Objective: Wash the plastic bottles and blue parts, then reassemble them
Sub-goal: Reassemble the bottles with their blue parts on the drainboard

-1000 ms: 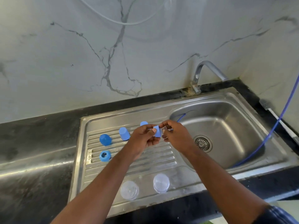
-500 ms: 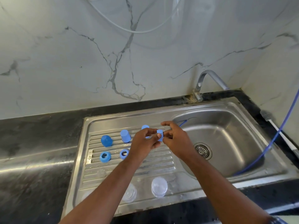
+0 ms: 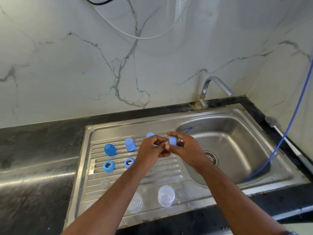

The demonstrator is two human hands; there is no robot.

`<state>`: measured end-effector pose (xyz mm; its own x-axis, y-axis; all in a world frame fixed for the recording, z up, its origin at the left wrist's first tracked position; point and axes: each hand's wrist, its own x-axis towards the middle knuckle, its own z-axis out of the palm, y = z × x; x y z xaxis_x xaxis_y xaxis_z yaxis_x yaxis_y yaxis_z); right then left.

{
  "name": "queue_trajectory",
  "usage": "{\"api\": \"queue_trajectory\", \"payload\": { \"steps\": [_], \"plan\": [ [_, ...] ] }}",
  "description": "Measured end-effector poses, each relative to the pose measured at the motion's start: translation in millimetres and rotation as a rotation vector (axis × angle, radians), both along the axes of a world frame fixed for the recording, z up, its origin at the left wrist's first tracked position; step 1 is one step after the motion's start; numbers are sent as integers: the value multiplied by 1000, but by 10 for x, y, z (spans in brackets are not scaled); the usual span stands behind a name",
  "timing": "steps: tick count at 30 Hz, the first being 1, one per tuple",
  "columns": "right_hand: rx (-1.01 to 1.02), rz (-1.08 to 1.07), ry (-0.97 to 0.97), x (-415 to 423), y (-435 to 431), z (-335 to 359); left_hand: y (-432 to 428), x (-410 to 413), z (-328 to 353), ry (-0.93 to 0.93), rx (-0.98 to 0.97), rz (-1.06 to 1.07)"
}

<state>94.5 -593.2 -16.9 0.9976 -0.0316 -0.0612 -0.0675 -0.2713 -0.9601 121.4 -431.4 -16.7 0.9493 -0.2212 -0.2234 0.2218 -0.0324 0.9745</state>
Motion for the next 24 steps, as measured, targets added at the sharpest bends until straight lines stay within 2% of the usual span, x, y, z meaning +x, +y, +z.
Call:
{"api": "queue_trajectory", "payload": {
  "steps": [3,8,11,17,21,24],
  "plan": [
    [-25,27,-7,-13,28,16,0,-15,38,-17,63,-26],
    [-168,-32,-97,55,129,123,111,71,148,61,-41,34],
    [-198,-26,-132,27,162,158,186,116,172,88,-33,30],
    [99,21,47,-21,46,21,245,93,106,20,156,-122],
    [77,9,35,-43,-34,-81,257,113,126,162,59,-95],
    [99,-9,40,-54,-58,-147,252,136,147,175,40,-87]
  ]
}}
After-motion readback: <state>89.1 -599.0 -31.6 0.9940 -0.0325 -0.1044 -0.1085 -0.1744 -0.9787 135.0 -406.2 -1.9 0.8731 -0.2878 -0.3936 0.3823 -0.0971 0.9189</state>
